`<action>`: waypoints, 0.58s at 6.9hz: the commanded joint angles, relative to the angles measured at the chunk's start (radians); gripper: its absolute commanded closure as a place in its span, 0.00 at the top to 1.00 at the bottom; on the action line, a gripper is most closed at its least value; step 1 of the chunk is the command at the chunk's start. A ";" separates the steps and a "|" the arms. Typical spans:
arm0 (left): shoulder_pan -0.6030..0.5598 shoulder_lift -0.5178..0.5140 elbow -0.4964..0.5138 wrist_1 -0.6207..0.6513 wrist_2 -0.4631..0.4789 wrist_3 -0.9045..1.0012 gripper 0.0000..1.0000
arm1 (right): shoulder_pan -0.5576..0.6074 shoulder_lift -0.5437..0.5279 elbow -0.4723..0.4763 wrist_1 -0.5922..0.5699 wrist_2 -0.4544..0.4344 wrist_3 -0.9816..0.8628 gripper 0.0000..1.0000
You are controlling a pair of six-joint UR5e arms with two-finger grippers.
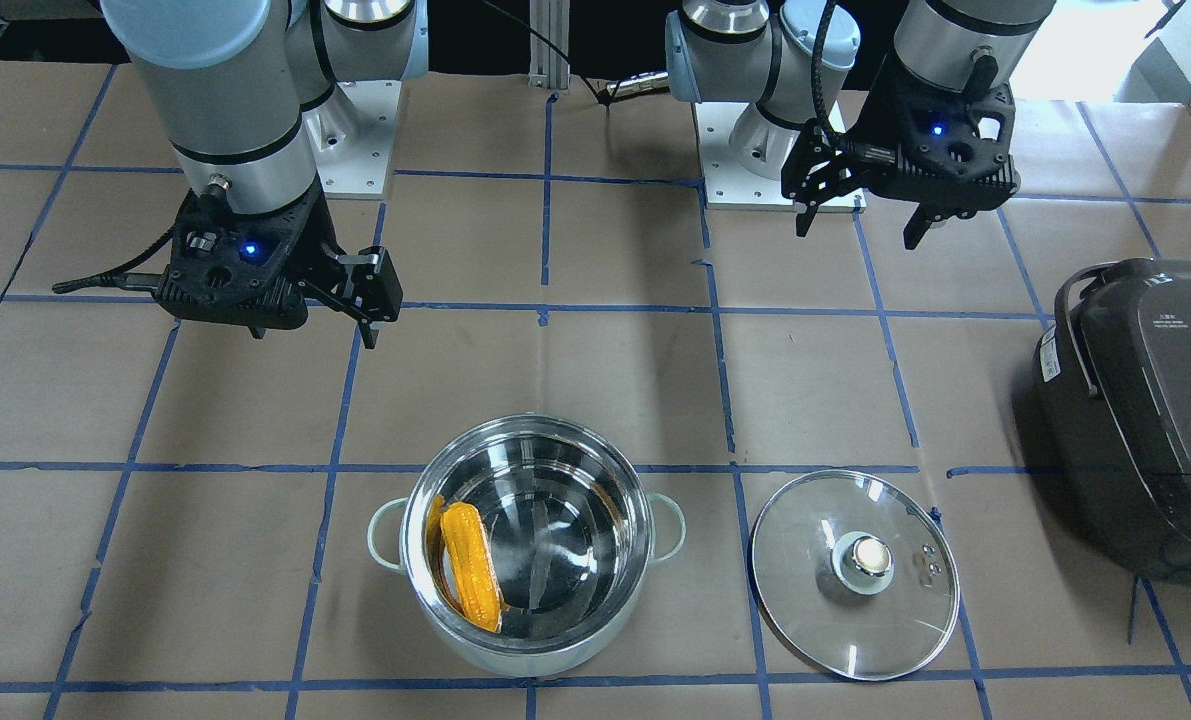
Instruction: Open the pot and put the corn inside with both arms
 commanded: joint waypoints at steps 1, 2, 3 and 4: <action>0.000 0.002 0.000 0.004 0.007 -0.002 1.00 | 0.000 0.000 -0.002 -0.002 0.000 0.000 1.00; -0.003 0.012 0.003 -0.005 0.004 -0.005 1.00 | -0.004 0.000 -0.005 0.000 0.002 0.002 1.00; -0.012 0.000 -0.002 -0.007 -0.002 -0.020 1.00 | -0.012 0.000 -0.007 0.002 0.000 0.002 1.00; -0.012 -0.007 0.000 0.000 -0.005 -0.029 1.00 | -0.012 0.000 -0.007 0.002 0.002 0.003 1.00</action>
